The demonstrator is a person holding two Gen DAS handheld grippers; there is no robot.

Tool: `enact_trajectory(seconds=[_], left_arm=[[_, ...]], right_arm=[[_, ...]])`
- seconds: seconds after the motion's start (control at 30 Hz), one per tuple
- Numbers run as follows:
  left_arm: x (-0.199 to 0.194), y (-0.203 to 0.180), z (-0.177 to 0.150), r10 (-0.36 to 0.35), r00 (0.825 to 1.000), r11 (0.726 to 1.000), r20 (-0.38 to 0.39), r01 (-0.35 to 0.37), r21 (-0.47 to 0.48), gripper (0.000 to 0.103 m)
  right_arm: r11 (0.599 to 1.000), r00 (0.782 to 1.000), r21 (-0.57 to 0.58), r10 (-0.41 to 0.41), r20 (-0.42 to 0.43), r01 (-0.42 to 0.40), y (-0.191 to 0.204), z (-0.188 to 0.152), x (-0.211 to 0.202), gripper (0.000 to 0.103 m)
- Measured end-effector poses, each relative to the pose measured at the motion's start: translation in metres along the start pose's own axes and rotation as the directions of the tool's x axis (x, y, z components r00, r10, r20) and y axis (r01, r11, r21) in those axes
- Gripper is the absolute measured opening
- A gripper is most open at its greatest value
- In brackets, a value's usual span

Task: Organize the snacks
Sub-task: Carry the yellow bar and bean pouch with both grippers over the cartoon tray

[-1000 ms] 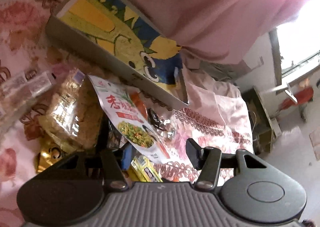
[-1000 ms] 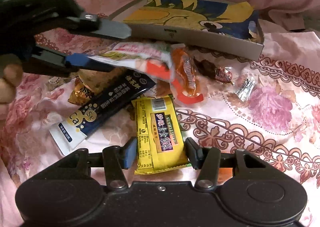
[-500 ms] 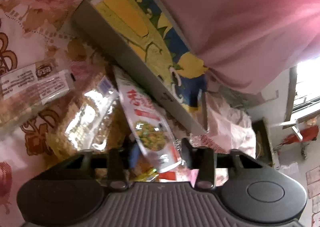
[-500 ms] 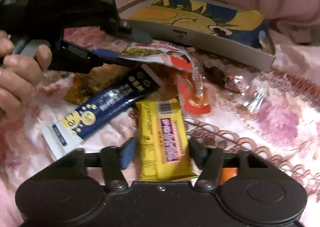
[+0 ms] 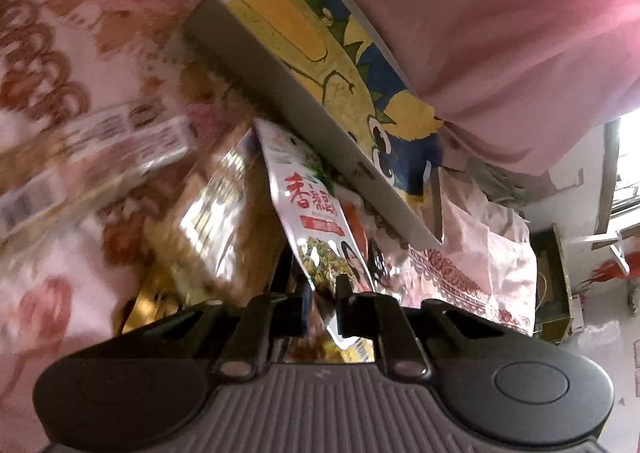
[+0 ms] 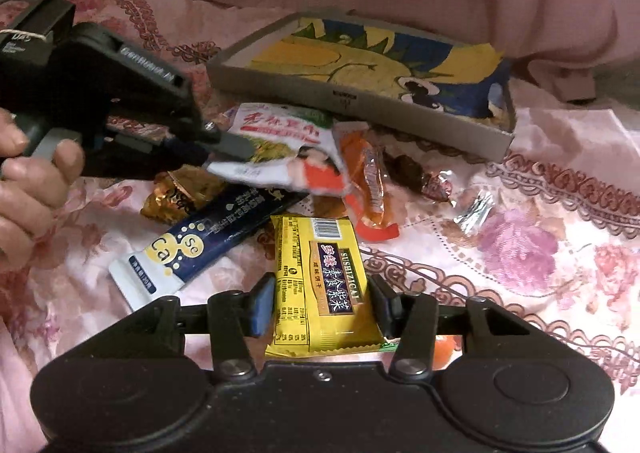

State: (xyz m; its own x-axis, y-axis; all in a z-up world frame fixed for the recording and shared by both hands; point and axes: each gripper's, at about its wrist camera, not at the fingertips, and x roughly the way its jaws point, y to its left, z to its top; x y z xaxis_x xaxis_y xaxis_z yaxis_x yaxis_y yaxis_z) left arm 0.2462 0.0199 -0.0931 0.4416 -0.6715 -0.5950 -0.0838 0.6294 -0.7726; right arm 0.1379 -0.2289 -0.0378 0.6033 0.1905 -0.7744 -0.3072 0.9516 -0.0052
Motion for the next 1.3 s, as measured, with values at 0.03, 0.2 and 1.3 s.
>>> enact_trajectory(seconds=[0.03, 0.2, 1.3], left_arm=[[-0.004, 0.000, -0.003, 0.003, 1.000, 1.000, -0.007, -0.003, 0.001, 0.010], [-0.021, -0.005, -0.013, -0.011, 1.000, 1.000, -0.010, 0.011, 0.020, 0.004], [-0.074, -0.043, -0.008, -0.182, 0.977, 0.980, 0.113, 0.170, 0.106, 0.002]], right_arm=[[1.000, 1.000, 0.000, -0.002, 0.002, 0.002, 0.000, 0.000, -0.003, 0.051], [1.000, 0.999, 0.000, -0.012, 0.042, 0.012, 0.002, -0.001, -0.018, 0.050], [0.989, 0.965, 0.096, -0.134, 0.225, 0.115, -0.030, 0.006, -0.058, 0.049]])
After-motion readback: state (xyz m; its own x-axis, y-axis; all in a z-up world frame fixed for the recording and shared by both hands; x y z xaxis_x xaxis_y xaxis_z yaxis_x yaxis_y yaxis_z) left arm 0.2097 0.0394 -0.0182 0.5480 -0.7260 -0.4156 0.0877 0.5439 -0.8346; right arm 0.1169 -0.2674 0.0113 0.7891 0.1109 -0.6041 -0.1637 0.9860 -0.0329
